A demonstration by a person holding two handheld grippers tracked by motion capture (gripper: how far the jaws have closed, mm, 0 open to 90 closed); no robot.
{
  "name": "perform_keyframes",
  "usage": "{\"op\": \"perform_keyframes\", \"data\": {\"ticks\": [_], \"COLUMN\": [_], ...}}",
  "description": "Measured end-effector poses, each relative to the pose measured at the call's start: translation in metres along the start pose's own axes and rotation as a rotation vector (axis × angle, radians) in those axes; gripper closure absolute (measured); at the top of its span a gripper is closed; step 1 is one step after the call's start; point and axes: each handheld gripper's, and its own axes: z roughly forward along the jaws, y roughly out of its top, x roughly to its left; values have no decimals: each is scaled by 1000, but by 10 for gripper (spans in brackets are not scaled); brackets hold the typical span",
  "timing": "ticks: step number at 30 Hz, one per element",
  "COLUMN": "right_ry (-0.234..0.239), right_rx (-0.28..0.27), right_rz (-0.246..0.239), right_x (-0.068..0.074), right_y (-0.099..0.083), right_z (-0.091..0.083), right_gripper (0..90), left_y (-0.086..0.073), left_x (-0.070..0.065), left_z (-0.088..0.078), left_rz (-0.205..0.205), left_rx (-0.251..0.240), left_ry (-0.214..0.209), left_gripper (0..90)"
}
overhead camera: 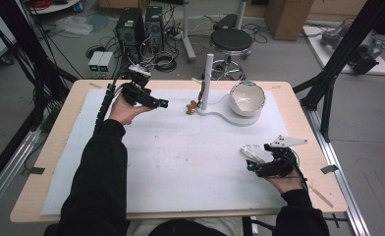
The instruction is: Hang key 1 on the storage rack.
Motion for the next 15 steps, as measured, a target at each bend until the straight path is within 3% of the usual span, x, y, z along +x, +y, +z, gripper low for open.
{"op": "perform_keyframes", "data": {"ticks": [1,3,7,15], "right_ry": [2,3,-3,-5], "right_rx": [0,-1,3,2], "right_rz": [3,4,2,2], "right_x": [0,0,1,1], "right_y": [0,-1,-1,-2], "right_z": [0,1,2,3], "right_gripper": [6,6,6,6], "left_y": [-3,-8,-17,-38], "left_x": [0,-3,-6,-3], "left_z": [-3,-11,-28,-44], "left_rz": [5,21,26,30], "left_rx": [-9,-30,-79,-118], "left_ry": [-9,20,31,59], "left_gripper": [17,17,17,17]}}
